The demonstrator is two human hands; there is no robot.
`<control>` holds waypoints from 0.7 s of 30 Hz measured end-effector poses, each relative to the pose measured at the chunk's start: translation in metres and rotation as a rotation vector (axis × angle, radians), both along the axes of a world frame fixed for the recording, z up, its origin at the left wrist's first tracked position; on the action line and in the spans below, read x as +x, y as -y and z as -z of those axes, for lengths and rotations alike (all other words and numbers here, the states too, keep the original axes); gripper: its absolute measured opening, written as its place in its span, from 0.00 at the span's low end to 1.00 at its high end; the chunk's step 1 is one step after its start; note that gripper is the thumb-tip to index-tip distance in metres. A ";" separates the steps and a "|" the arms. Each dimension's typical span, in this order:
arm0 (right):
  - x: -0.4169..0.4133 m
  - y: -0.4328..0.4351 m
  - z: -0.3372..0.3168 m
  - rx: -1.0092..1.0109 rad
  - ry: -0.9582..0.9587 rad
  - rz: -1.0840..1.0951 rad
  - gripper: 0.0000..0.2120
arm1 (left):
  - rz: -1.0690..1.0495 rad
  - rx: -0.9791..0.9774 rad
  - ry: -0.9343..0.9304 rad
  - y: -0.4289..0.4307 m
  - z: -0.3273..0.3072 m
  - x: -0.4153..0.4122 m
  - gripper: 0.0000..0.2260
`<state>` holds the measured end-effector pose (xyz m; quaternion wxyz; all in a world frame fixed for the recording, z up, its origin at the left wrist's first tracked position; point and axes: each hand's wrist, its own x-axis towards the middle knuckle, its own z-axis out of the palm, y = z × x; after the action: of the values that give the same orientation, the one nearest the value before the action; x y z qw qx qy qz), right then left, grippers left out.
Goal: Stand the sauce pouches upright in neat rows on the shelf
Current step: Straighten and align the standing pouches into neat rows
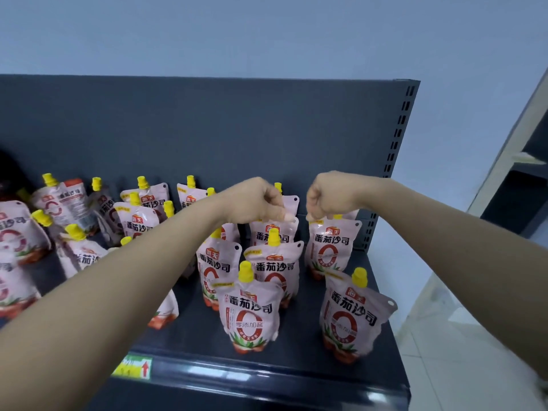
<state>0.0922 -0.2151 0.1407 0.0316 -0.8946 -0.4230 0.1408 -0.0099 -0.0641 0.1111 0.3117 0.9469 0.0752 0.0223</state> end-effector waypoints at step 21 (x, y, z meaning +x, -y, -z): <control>-0.058 0.055 0.052 -0.267 0.229 0.297 0.11 | 0.085 0.262 -0.068 0.001 0.046 -0.005 0.07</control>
<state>0.0345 -0.2699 0.0888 -0.1152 -0.9533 -0.2652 0.0868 -0.0145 -0.0655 0.0656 0.1834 0.9820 0.0421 -0.0135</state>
